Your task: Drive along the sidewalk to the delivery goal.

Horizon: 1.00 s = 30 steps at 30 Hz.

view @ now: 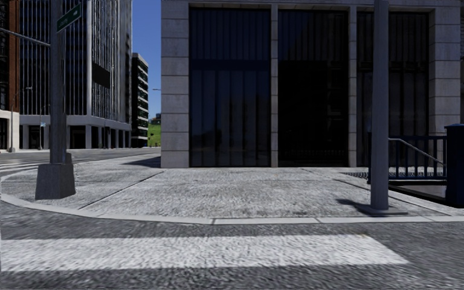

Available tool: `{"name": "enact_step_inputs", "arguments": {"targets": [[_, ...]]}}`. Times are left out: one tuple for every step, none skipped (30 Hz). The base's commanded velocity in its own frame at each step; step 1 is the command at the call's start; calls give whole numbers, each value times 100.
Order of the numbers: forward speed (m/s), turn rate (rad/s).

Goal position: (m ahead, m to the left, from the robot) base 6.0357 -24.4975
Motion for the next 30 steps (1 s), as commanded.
{"name": "enact_step_inputs", "arguments": {"targets": [[200,-22],[200,-22],[200,-22],[200,-22],[200,-21],[200,-21],[200,-21],[200,-21],[200,-21],[200,-21],[200,-21],[200,-21],[200,-21],[200,-21],[199,-21],[199,-21],[189,-21],[175,-15],[158,-4],[145,0],[145,0],[130,0],[122,0],[112,0],[109,0],[109,0],[108,0],[108,0],[108,0],[108,0]]}}
